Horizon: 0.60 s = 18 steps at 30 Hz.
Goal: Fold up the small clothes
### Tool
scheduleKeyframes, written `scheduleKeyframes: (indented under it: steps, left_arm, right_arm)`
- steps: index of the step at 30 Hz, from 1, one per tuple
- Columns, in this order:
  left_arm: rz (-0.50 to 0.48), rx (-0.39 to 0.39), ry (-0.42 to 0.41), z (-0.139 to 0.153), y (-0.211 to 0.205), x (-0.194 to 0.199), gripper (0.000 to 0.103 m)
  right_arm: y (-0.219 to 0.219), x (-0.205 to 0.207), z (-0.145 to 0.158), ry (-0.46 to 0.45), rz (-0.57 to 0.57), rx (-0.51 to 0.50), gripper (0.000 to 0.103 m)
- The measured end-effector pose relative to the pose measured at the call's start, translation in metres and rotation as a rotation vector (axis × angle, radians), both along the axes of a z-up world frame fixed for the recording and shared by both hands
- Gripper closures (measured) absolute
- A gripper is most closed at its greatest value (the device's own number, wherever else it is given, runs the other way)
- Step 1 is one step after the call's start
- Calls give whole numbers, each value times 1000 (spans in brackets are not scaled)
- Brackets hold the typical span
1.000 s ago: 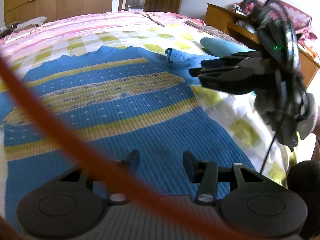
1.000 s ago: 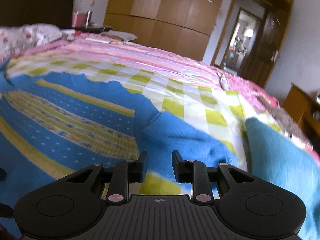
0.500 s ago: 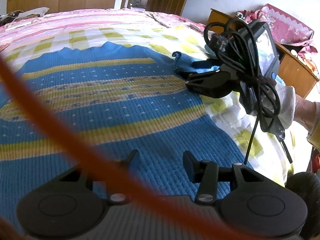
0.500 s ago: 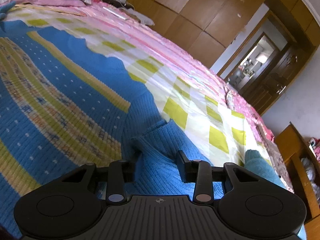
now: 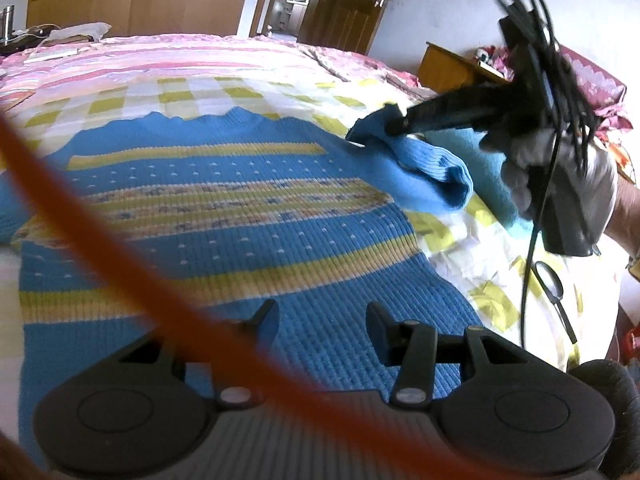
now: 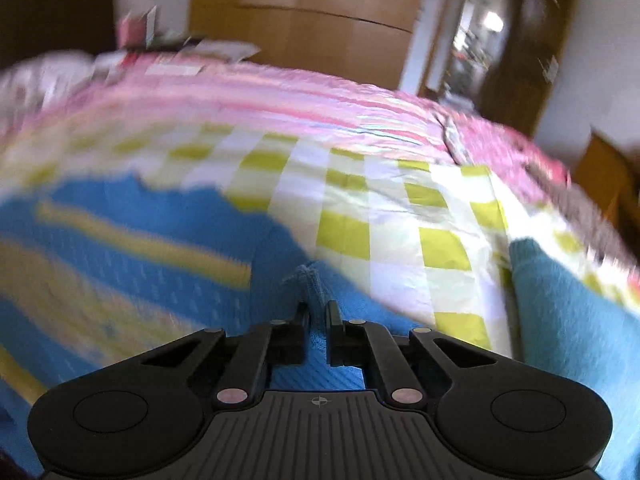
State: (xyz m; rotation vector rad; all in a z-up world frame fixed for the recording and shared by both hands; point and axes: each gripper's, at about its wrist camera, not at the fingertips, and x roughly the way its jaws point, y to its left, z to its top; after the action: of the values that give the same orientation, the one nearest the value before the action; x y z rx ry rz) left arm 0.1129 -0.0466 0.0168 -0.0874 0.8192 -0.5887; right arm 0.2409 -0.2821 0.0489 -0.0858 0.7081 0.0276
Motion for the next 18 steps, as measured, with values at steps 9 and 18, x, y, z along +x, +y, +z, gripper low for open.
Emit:
scheduleKeyframes:
  steps: [9,18]
  left_arm:
    - [60,-38,-7,2,39,-7,50]
    - [128,-70,-8,-2,80,-11,50]
  right_arm:
    - [30,8,40,-28,7,257,98]
    - [114,19,31,-6,90,380,98]
